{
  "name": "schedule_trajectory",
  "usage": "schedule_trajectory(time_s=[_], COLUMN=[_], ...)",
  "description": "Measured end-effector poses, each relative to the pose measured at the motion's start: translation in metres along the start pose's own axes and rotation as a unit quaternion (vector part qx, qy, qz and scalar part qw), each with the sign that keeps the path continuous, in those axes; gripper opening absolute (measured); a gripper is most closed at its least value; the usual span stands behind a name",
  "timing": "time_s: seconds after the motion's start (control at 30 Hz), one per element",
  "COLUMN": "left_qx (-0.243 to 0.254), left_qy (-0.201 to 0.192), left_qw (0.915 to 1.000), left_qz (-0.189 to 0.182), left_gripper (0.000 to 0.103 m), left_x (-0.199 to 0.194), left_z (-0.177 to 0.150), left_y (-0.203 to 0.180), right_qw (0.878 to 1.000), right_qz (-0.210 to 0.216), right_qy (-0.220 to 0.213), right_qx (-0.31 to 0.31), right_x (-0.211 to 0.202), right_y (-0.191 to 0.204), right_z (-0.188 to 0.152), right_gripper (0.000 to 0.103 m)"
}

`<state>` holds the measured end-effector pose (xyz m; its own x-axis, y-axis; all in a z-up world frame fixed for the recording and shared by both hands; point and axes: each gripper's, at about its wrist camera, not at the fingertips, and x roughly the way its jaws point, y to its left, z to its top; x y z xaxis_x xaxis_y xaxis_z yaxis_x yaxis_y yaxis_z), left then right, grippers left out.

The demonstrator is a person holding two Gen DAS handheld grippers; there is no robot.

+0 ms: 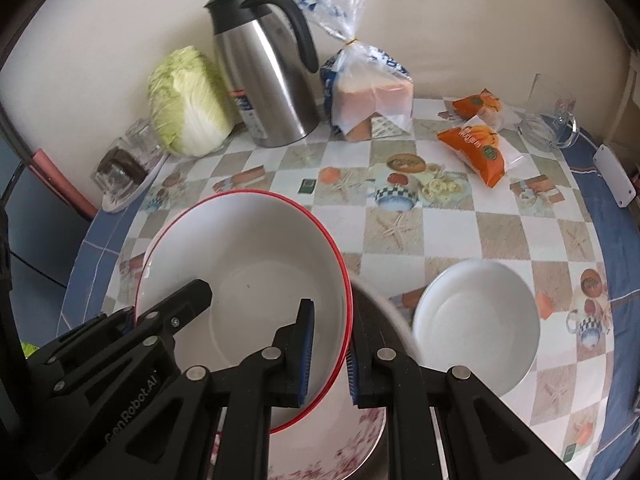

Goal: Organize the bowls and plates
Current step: 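Lift the red-rimmed bowl with both tools and carry it over the basin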

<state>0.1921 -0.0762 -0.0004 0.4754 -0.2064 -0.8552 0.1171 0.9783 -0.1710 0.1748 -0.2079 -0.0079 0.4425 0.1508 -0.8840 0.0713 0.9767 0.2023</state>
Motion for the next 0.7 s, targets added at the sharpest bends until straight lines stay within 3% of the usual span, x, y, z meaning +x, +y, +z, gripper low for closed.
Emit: schedule_trajectory(time_s=[0.7], left_qx=[-0.029], left_qy=[0.008], left_qw=[0.9995], left_qz=[-0.007], left_gripper=[0.009], left_x=[-0.01], left_z=[-0.041], left_y=[0.038], right_qw=[1.0], right_qz=[-0.001], right_qy=[0.001], right_qx=[-0.028], right_x=[0.004], right_y=[0.035], right_z=[-0.04], right_gripper=[0.016])
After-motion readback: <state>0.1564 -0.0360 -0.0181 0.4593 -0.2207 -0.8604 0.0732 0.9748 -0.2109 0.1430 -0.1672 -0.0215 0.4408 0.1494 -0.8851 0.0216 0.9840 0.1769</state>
